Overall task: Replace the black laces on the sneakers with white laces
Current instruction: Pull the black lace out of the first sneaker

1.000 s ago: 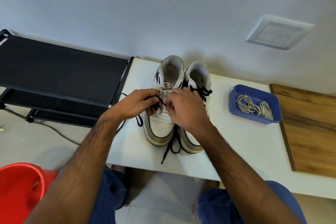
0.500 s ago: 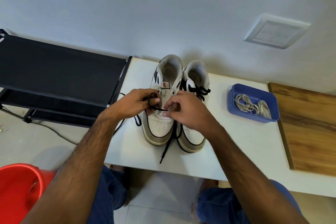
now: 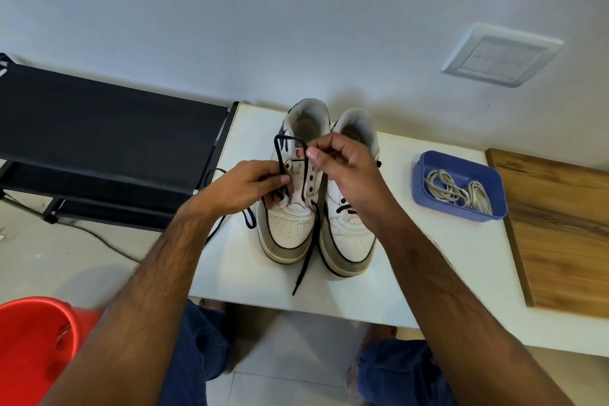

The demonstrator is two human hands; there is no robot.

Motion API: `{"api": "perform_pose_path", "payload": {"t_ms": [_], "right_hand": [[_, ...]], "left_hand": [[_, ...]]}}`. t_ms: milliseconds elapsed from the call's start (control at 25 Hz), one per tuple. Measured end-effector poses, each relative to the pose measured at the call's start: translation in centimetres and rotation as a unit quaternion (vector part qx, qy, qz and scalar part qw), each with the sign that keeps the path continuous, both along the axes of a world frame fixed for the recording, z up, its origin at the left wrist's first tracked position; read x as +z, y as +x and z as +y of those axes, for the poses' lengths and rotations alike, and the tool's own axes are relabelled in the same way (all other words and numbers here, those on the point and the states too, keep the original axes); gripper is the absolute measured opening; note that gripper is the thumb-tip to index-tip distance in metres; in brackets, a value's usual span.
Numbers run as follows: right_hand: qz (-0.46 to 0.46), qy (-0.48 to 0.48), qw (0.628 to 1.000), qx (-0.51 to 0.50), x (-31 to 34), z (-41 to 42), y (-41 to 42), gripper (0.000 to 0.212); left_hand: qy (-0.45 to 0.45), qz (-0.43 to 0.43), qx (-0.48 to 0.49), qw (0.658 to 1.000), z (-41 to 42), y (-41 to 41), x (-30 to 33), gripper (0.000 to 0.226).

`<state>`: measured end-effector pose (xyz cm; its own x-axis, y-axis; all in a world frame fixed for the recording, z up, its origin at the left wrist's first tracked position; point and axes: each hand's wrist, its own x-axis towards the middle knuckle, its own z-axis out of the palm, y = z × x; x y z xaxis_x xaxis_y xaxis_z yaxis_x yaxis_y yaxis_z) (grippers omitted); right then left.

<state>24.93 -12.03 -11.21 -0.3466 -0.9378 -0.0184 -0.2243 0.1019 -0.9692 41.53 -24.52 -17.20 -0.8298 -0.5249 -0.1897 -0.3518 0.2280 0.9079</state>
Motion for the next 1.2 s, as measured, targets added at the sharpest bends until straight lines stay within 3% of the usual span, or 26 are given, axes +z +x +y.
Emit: {"api": "perform_pose_path", "payload": {"t_ms": [120, 200, 400, 480, 600, 680, 760, 840, 920, 1040, 1200], "right_hand": [[0.194, 0.091, 0.975, 0.054, -1.6, 0.7, -0.5, 0.011], [0.265, 0.129, 0.952, 0.081, -2.4, 1.1, -0.5, 0.018], [0.435, 0.105, 0.886, 0.125, -2.9, 0.3, 0.8, 0.005], [0.384, 0.099, 0.912, 0.107, -2.7, -0.1, 1.0, 0.007], [0.130, 0.031, 0.989, 0.067, -0.9, -0.4, 1.1, 0.011], [-0.044, -0.047, 0.997, 0.041, 0.6, -0.6, 1.1, 0.012], [-0.082, -0.069, 0.994, 0.003, 1.0, -0.7, 0.7, 0.011], [0.051, -0.012, 0.999, -0.007, 0.3, -0.3, -0.2, 0.006], [0.185, 0.060, 0.981, 0.021, -1.2, 0.7, -0.8, 0.017], [0.270, 0.106, 0.955, 0.062, -2.7, 1.4, -0.5, 0.025], [0.443, 0.132, 0.880, 0.113, -2.6, 0.8, 0.7, 0.014]], "left_hand": [[0.004, 0.004, 0.011, 1.000, 0.0, 0.1, -0.2, 0.021], [-0.001, 0.005, 0.005, 1.000, -0.2, 0.2, -0.2, 0.020], [0.002, 0.006, 0.002, 1.000, -0.1, 0.1, -0.4, 0.020], [-0.001, 0.017, -0.006, 1.000, -0.2, 0.3, -0.4, 0.021], [0.003, 0.022, -0.010, 1.000, -0.2, 0.2, -0.3, 0.016], [0.033, 0.025, 0.000, 0.999, -0.2, 0.1, -0.3, 0.019], [0.036, 0.016, -0.004, 0.999, -0.2, 0.1, -0.4, 0.022], [0.011, -0.002, 0.002, 1.000, -0.3, 0.1, -0.4, 0.021], [-0.006, -0.009, 0.004, 1.000, -0.2, 0.1, -0.2, 0.021], [-0.007, -0.012, 0.001, 1.000, -0.2, 0.1, -0.1, 0.022], [-0.006, -0.010, 0.000, 1.000, 0.2, 0.0, 0.3, 0.028]]}}
